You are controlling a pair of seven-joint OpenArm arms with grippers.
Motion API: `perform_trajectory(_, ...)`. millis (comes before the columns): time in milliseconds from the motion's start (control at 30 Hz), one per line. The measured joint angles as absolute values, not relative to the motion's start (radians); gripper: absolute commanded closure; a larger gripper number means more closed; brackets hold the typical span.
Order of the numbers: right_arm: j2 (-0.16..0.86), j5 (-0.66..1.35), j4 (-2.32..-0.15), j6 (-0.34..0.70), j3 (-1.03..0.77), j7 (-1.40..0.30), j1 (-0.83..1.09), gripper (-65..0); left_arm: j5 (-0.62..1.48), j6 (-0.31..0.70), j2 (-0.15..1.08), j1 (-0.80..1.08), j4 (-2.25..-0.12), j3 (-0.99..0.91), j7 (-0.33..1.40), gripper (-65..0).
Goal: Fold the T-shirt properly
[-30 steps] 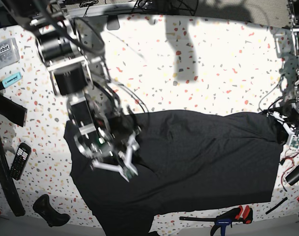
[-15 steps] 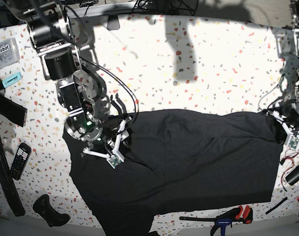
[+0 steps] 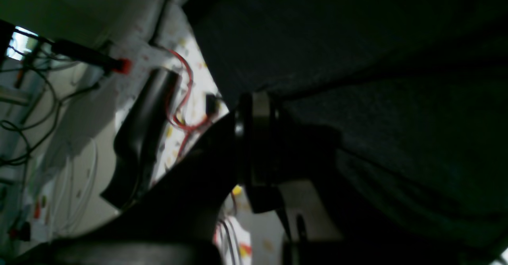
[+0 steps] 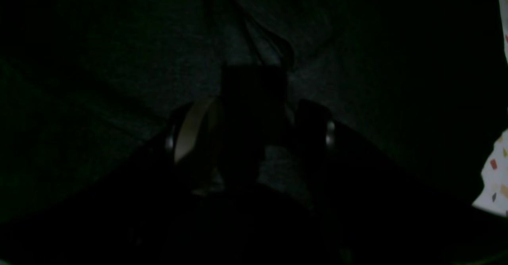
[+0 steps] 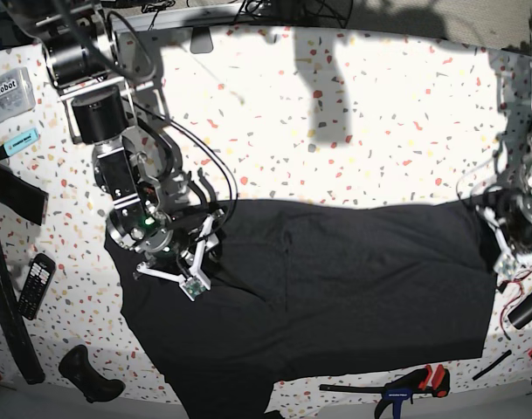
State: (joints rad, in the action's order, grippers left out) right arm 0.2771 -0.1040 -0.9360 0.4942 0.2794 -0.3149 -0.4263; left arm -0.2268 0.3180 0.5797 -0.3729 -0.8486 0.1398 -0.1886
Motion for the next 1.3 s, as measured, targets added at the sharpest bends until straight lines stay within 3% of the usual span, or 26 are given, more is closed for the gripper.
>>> perform_trajectory(100,0.277,-0.104,-0.937,0.494,0.278,-0.317,-0.424,-32.6,-0.226,0.32,0.578,-0.437,-0.738,0.14,-0.196,0.0)
perform_trajectory(333,0.278,-0.105,-0.938,0.494,0.277,-0.316,-0.423,-32.6,-0.217,0.446,0.579,-0.464,-0.602,0.139,-0.289,0.0)
perform_trajectory(367,0.278,-0.105,-0.938,0.494,0.277,-0.315,-0.423,-32.6,-0.217,0.446,0.575,-0.463,-0.602,0.139,-0.289,-1.2)
perform_trajectory(467,0.278,-0.105,-0.938,0.494,0.277,-0.315,-0.423,-32.6,-0.221,0.445,0.568,-0.463,-0.602,0.139,-0.336,-15.0)
perform_trajectory(700,0.278,-0.105,-0.938,0.494,0.277,-0.312,-0.423,-32.6,-0.215,0.396,0.576,-0.47,-0.602,0.139,-0.362,-16.2)
perform_trajectory(867,0.284,-0.051,-0.942,0.49,0.276,-0.304,-0.424,-32.6,0.062,0.479,0.584,-0.437,-0.679,0.139,-0.292,-16.1)
perform_trajectory(1033,0.291,0.049,-0.978,0.485,0.273,-0.349,-0.443,-32.6,0.109,0.478,0.583,-0.36,-0.871,0.139,-0.162,-16.1)
perform_trajectory(1167,0.29,0.138,-1.013,0.486,0.245,-0.401,-0.461,-32.6,0.218,0.443,0.584,-0.297,-1.012,0.139,0.025,-16.1)
perform_trajectory(1300,0.29,0.256,-1.056,0.487,0.174,-0.429,-0.471,-32.6,0.228,0.321,0.568,-0.245,-1.023,0.139,0.064,-16.1)
